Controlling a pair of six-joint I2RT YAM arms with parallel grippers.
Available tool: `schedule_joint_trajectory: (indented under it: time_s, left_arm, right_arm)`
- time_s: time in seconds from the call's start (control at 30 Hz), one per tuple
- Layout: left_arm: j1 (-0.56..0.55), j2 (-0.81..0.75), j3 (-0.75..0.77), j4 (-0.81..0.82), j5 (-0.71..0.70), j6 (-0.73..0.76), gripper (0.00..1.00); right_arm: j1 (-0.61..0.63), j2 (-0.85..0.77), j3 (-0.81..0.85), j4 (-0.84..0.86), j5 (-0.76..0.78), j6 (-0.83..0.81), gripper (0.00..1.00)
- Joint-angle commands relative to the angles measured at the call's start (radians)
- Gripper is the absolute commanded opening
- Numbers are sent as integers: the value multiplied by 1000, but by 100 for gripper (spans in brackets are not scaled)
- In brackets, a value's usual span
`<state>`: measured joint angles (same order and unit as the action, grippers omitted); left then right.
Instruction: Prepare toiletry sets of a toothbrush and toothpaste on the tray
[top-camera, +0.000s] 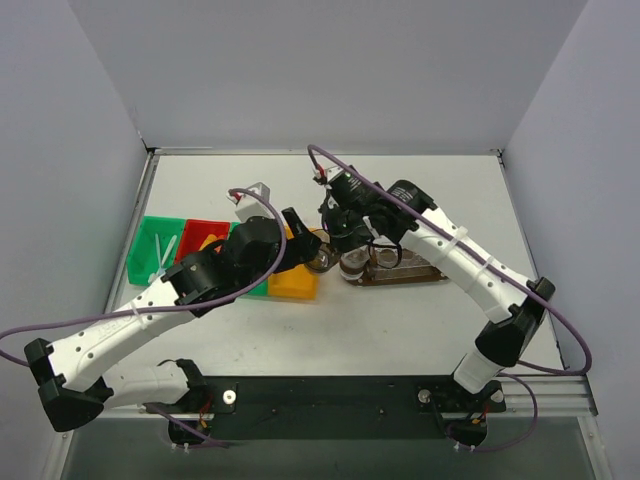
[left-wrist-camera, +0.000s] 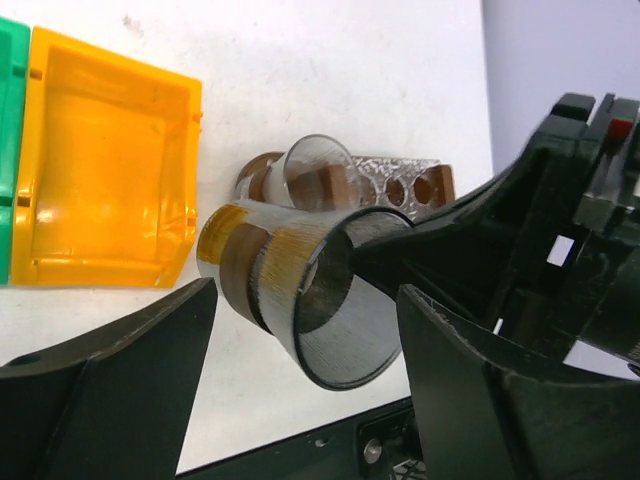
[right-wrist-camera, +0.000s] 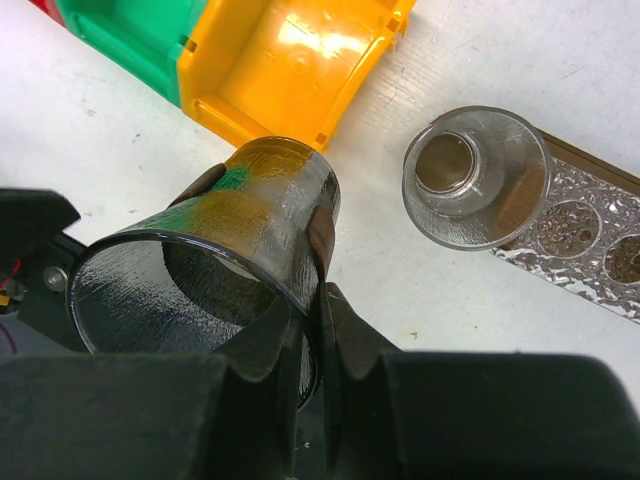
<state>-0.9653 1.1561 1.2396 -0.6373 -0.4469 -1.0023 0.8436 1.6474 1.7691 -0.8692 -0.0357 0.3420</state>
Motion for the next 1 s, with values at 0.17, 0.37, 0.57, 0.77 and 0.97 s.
schedule_joint_trajectory:
  time_s: [0.17, 0.37, 0.57, 0.77, 0.97]
  left_arm:
    - [-10, -153, -77, 211, -90, 146, 86]
    - [-3, -237, -109, 255, -104, 298, 88]
    - [103, -256, -120, 286, 35, 347, 89]
    - [246, -220, -132, 332, 255, 332, 89]
    - [306, -179, -109, 324, 356, 340, 89]
  right_arm:
    - [-67, -172, -16, 47, 20, -21, 0]
    - [-211, -256, -60, 47, -7, -52, 0]
    - [-288, -348, -106, 42, 14, -271, 0]
    - [-590, -422, -145, 44, -157, -340, 0]
    - [-868, -408, -168, 75, -259, -532, 0]
